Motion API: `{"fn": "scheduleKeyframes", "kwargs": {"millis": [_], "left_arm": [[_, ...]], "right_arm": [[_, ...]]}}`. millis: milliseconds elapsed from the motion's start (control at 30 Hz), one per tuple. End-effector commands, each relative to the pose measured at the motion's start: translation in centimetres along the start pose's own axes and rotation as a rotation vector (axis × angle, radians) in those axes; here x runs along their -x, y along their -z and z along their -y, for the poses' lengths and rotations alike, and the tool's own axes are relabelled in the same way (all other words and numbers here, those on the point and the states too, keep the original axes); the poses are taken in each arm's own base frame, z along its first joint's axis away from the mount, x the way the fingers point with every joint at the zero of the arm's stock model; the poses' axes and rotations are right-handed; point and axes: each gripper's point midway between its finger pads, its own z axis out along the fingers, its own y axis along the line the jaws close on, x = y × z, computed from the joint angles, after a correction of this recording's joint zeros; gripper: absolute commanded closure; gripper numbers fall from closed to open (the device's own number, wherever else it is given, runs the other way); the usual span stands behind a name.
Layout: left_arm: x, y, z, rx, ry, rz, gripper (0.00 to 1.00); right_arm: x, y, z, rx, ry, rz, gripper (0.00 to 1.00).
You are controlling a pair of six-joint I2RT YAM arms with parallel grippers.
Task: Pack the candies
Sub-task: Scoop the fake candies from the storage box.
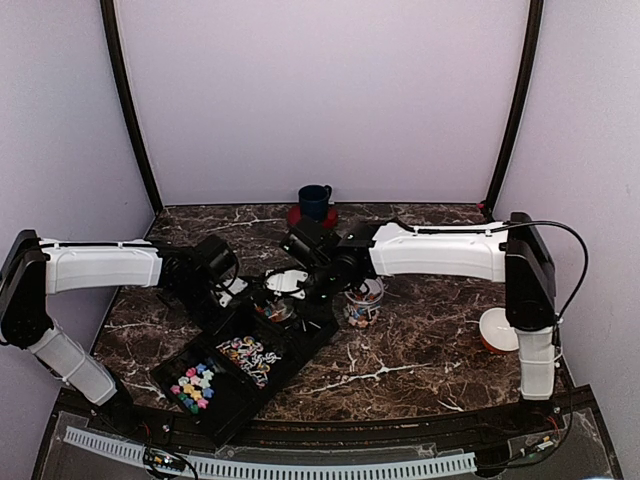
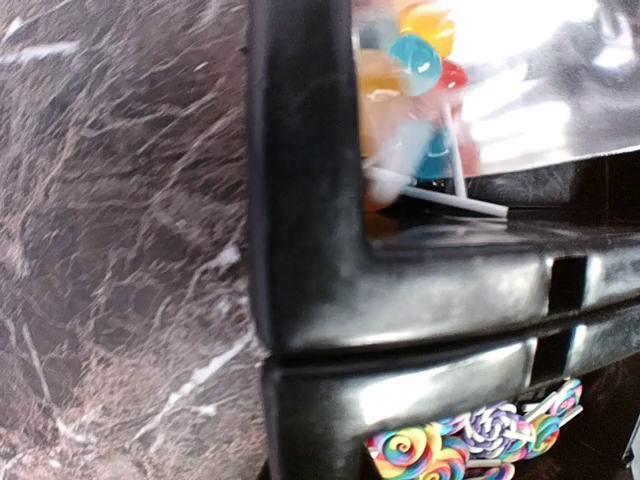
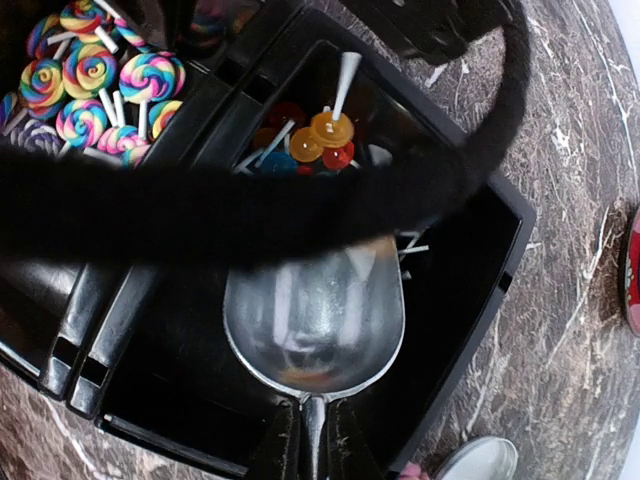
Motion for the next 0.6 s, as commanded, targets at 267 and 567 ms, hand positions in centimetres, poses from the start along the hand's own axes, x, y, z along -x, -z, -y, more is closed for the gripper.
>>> {"fn": "scheduleKeyframes", "kwargs": {"millis": [267, 567], "left_arm": [[5.9, 5.3, 3.0, -0.102, -0.081, 0.288, 1.00], [6.0, 5.8, 2.5, -0.072, -0.077, 0.312, 1.00]], "right_arm": [[-2.8, -9.4, -4.8, 0.092, -0.170, 0.134, 1.00], [-1.9, -9.9, -4.1, -0.012, -0.193, 0.333, 1.00]]}}
